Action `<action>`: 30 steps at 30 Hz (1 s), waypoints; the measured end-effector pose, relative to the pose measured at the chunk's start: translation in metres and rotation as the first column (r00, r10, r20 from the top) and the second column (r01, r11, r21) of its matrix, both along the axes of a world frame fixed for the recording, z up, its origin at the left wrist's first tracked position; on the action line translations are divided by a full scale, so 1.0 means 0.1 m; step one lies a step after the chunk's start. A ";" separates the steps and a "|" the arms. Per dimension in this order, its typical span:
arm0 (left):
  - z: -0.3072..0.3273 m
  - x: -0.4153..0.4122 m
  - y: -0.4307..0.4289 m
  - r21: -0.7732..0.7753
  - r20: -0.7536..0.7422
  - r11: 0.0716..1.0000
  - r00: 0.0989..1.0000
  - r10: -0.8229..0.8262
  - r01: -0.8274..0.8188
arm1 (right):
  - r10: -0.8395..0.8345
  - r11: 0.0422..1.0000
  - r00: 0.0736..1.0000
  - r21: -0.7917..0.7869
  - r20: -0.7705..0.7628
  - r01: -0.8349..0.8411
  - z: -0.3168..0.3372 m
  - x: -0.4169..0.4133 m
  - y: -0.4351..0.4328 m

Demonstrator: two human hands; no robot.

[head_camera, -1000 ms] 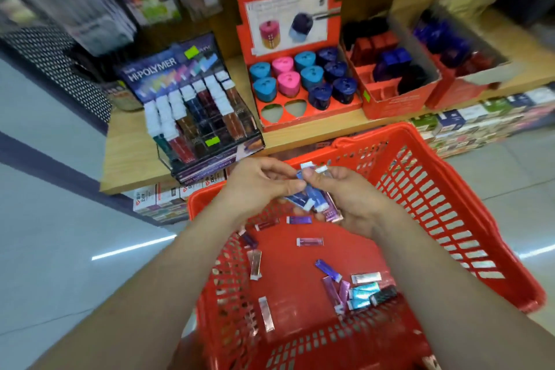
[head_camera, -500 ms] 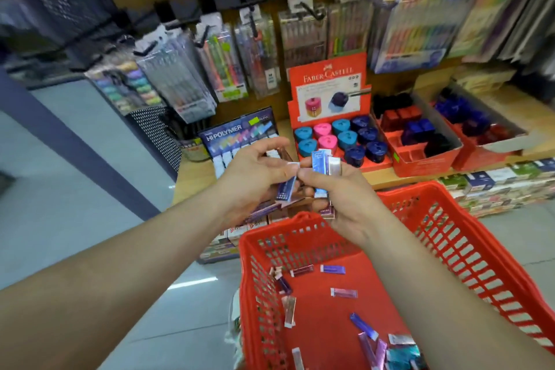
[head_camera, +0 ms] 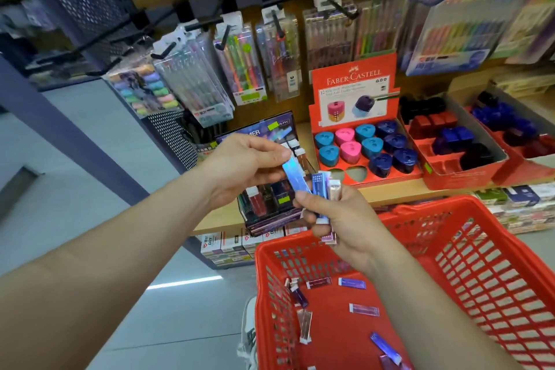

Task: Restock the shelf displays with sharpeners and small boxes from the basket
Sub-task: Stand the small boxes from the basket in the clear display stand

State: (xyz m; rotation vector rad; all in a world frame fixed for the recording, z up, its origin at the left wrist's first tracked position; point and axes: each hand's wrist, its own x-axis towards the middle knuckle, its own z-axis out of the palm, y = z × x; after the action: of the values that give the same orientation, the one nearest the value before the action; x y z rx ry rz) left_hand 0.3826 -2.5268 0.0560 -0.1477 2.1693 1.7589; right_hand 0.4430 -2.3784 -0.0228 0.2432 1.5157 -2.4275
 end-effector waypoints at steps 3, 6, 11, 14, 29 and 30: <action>0.03 -0.05 -0.09 -0.083 0.019 0.994 0.998 -0.065 0.067 | 0.014 0.999 1.000 0.053 -0.017 -0.013 -0.03 -0.01 -0.01; 0.08 -0.18 -0.26 -0.254 -0.117 0.967 0.992 -0.048 0.017 | -0.038 0.999 0.998 -0.007 0.051 0.039 -0.05 -0.05 0.01; -0.01 -0.35 -0.55 -0.452 -0.366 0.850 0.925 0.102 -0.272 | -0.025 0.913 0.972 -0.392 0.233 0.118 -0.05 -0.08 0.17; -0.14 -0.40 -0.61 -0.511 -0.379 0.809 0.921 0.093 -0.292 | -0.003 0.925 0.973 -0.369 0.229 0.090 -0.09 -0.07 0.23; -0.59 -0.81 -0.30 -0.815 -0.356 0.571 0.864 -0.356 -0.100 | -0.055 0.994 0.982 -0.081 0.183 0.071 -0.20 -0.06 0.30; -0.61 -0.83 -0.28 -0.839 -0.337 0.538 0.851 -0.404 -0.077 | -0.050 0.995 0.983 -0.078 0.179 0.065 -0.20 -0.07 0.30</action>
State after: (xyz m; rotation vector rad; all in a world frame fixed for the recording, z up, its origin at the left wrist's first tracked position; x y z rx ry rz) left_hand 0.2999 -2.5550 -0.0053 0.3434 3.1144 0.4979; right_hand 0.4363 -2.3483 -0.0426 0.4784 1.3459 -2.4335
